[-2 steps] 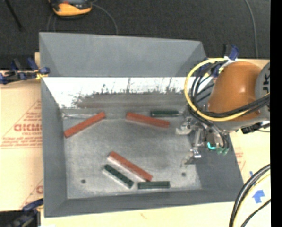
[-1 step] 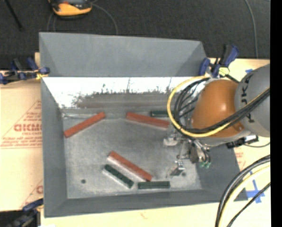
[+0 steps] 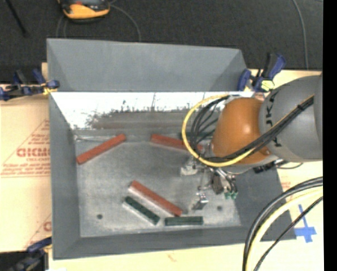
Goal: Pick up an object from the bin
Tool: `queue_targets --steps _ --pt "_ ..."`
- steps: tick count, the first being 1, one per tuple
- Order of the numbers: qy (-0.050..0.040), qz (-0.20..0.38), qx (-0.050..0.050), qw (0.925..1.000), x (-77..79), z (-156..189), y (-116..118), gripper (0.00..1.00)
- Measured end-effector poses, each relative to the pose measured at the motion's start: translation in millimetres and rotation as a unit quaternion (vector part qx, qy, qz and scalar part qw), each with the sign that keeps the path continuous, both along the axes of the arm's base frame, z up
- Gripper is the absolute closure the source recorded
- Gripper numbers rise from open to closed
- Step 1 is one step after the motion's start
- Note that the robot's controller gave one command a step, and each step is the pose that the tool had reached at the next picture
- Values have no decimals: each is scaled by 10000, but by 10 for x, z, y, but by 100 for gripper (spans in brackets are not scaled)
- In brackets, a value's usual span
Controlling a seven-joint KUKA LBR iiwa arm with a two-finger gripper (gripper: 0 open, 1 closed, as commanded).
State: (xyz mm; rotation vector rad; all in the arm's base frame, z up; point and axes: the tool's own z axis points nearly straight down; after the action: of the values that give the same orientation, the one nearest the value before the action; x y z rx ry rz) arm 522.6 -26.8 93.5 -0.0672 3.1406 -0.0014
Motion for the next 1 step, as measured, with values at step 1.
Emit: queue_targets --steps 1 --pt "-17 479 -1 9988 60 -54 50 0"
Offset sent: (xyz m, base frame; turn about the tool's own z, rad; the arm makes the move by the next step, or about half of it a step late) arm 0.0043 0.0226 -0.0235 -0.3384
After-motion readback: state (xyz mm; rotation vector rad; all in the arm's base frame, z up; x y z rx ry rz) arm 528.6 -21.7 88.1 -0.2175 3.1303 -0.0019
